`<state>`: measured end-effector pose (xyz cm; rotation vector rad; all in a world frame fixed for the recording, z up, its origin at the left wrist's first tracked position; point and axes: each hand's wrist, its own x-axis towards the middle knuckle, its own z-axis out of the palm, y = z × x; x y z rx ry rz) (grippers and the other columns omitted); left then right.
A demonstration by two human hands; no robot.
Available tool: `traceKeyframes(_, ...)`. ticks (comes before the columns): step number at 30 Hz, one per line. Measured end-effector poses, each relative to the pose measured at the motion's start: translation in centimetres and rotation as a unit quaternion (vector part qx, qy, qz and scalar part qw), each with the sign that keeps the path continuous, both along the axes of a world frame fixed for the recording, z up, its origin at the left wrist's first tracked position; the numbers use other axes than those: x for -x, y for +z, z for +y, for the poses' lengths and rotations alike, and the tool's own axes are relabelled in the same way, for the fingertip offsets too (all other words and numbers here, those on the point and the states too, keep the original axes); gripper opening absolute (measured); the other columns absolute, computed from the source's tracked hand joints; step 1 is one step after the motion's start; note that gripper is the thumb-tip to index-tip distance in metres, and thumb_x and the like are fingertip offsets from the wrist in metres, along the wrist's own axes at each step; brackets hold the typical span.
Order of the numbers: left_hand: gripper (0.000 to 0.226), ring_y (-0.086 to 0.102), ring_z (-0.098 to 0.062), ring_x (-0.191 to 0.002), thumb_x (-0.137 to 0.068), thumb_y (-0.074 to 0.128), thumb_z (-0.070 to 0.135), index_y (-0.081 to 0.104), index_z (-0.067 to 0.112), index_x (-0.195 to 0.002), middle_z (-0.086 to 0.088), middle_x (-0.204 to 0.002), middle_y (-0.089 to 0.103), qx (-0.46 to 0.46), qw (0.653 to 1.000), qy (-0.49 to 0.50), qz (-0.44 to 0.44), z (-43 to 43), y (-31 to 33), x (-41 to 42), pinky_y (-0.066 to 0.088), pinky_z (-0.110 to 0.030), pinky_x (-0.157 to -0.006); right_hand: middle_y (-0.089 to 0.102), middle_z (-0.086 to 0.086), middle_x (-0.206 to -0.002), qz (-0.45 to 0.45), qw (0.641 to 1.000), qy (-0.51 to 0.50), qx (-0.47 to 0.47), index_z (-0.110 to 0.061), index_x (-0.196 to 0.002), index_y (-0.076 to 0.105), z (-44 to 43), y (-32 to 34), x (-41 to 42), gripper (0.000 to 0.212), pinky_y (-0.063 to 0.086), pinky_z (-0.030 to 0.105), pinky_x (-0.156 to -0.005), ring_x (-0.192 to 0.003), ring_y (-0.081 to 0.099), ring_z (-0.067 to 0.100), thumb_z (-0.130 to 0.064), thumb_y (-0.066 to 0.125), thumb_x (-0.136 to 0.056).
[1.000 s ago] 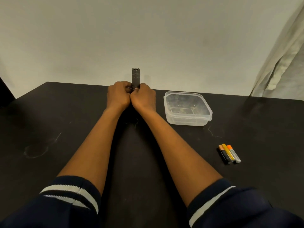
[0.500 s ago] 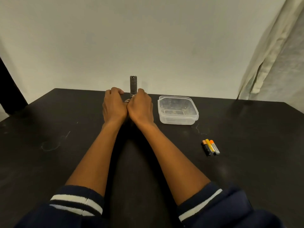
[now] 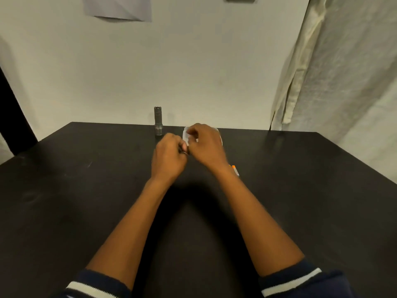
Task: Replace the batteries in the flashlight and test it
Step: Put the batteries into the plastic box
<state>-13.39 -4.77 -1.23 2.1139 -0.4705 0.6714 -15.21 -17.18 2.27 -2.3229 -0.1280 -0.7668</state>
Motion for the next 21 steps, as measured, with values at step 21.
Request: traceKeyframes(21,0.069,0.063,-0.016,-0.112,-0.074,0.083,0.041,0.047,0.027,-0.131,0.003,-0.13,0.065,-0.157,0.945,-0.199,0.206,-7.3,-2.0,0.1,0.054,-0.038,-0.094,0.066,0.008,-0.134,0.373,0.919,0.122,0.033,-0.01,-0.141,0.054,-12.8,0.4,3.3,0.067,0.052,0.044,-0.107,-0.125,0.063,0.025,0.012,0.072,-0.08)
